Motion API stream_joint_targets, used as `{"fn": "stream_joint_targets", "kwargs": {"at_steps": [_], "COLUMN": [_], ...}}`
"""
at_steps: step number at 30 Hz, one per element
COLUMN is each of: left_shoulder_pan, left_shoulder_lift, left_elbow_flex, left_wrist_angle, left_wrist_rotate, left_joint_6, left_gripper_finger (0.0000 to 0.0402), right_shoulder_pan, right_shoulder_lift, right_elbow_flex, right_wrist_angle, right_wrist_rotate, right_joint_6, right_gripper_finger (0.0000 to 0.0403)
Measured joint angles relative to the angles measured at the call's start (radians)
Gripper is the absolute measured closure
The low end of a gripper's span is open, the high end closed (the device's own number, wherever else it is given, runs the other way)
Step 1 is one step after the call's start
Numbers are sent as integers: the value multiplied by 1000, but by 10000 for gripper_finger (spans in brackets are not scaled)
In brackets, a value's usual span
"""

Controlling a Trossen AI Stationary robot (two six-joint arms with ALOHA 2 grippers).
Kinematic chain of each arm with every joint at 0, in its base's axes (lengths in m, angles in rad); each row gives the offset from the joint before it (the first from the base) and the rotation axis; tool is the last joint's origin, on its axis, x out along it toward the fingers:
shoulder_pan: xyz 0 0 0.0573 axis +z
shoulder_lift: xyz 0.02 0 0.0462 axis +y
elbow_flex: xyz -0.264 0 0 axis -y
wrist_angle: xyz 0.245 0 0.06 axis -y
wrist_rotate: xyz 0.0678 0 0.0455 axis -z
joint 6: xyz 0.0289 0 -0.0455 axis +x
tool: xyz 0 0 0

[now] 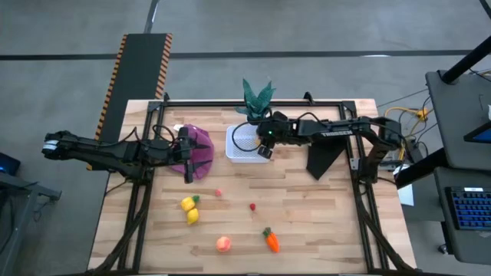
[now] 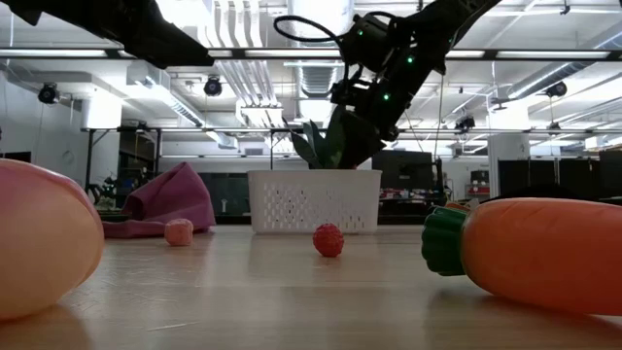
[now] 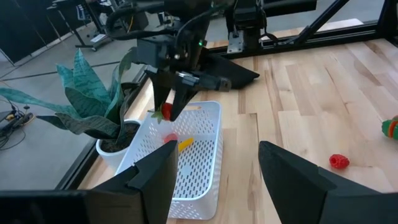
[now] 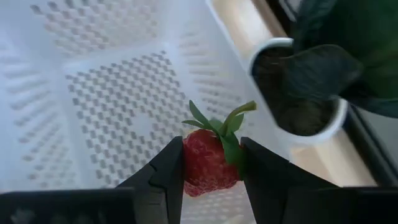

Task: Build produce basket
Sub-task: Put the strawberry into the white basket, then put the raspberry into the white basket

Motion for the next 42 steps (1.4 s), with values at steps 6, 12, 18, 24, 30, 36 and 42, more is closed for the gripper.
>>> {"fn": "stream_joint_targets", "kwargs": {"at_steps": [6,12,18,24,30,36,42], "left_shoulder_pan": [0,0,0,0,0,0,0], "left_shoulder_lift": [2,1,2,0,0,1,1], "left_elbow_flex": [0,0,0,0,0,0,0], "left_wrist_angle": [0,0,0,0,0,0,0], "left_wrist_rotate": [0,0,0,0,0,1,1], "left_joint_6": [1,21,22,23,23,20,18], "left_gripper_finger": [192,192,192,192,192,192,192], "right_shoulder_pan": [-1,-7,-9,-2,92,330,596], "right_shoulder_lift": [2,2,2,-42,-206,-354,-325], "right_elbow_flex": [0,1,1,1,1,-12,-19], "right_wrist_angle": [2,5,5,-18,-24,-9,-10], "right_wrist_rotate": [43,43,60,-26,-230,-263,17], "right_joint_6": [-15,-18,6,62,174,220,257], "right_gripper_finger": [271,241,213,199,203,209,209]}}
